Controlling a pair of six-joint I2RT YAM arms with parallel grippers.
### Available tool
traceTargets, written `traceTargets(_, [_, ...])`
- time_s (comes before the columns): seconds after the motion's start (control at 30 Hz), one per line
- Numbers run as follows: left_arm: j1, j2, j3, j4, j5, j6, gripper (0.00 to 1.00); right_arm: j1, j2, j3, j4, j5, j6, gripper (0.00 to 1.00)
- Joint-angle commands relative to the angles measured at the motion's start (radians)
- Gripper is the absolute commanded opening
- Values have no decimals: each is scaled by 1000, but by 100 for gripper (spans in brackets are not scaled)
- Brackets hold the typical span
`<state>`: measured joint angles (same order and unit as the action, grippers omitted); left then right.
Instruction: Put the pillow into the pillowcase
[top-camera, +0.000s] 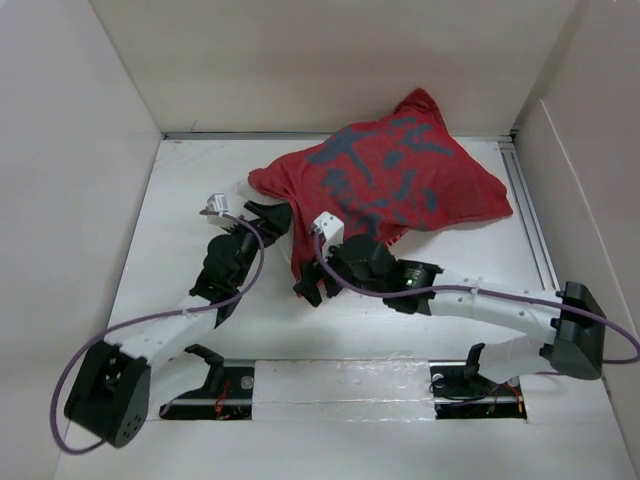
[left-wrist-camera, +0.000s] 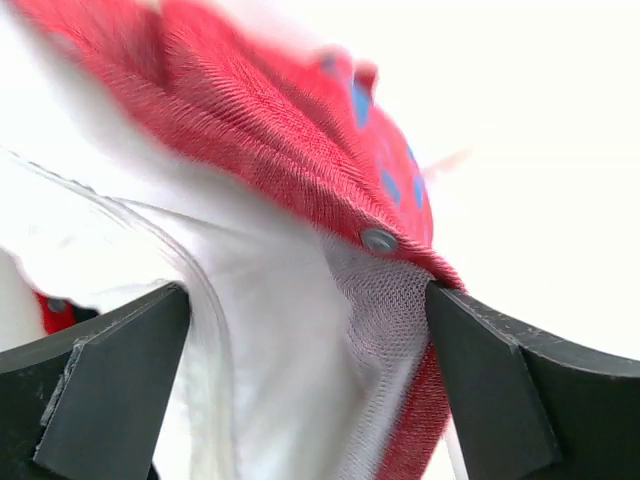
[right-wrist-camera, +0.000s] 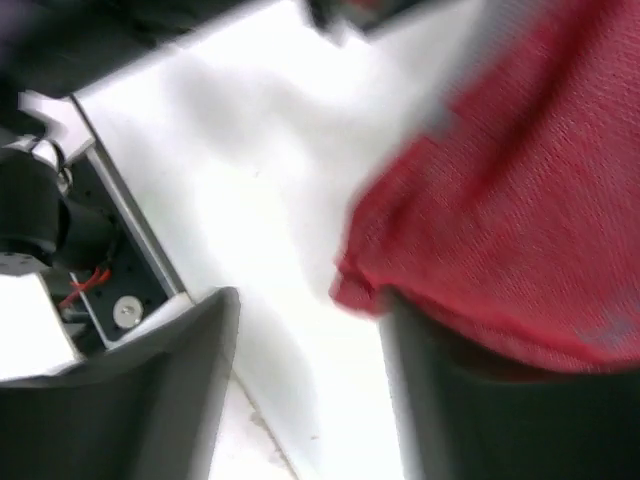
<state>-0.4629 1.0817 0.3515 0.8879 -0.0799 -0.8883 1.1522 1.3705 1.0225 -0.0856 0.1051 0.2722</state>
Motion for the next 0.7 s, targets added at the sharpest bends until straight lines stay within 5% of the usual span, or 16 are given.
traceTargets(0.0, [6, -135, 124, -361, -179, 115, 100, -54, -75, -19, 43, -88, 15, 88])
traceTargets(0.1, [42, -196, 208, -669, -228, 106, 100, -104, -97, 26, -3, -88, 2, 99])
traceTargets(0.27, [58, -270, 261, -961, -361, 16, 100, -169, -77, 157, -124, -58, -45, 99])
traceTargets(0.47, [67, -293, 218, -977, -505, -104, 95, -224, 133, 405, -158, 36, -93, 99])
traceTargets(0.67, [208, 52, 354, -888, -394, -146, 82, -215, 576, 867, -345, 125, -149, 96])
